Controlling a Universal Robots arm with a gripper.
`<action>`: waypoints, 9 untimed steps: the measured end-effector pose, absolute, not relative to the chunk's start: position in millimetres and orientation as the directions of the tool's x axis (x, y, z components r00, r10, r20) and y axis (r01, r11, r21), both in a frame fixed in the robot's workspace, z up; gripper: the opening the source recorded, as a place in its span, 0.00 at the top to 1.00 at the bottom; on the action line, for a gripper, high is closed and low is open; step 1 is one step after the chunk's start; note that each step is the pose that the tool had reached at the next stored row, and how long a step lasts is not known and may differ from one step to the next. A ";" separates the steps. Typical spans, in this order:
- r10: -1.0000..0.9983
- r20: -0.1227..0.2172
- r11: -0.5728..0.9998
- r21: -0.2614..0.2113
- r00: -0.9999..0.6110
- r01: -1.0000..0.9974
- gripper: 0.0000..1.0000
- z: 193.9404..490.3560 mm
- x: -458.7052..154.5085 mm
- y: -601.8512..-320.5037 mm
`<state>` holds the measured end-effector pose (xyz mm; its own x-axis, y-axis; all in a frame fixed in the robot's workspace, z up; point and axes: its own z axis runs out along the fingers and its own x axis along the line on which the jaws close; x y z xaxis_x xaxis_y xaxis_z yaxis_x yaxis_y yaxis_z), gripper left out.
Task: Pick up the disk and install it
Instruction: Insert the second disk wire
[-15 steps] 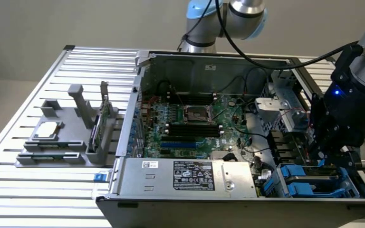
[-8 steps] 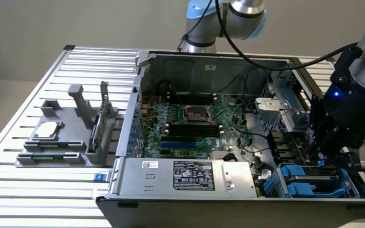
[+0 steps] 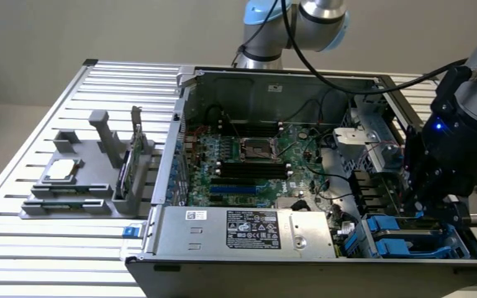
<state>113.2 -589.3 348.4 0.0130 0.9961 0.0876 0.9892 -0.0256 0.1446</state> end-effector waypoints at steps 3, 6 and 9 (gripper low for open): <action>0.996 0.087 -0.026 0.145 0.013 0.989 0.84 347.3 113.3 -590.5; 0.996 0.088 -0.027 0.145 0.014 0.989 0.84 346.5 113.6 -592.2; 0.996 0.087 -0.028 0.145 0.015 0.989 0.84 346.1 114.2 -594.1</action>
<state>114.2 -594.1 346.1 0.0154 0.9960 0.0875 0.9891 -0.0280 0.1446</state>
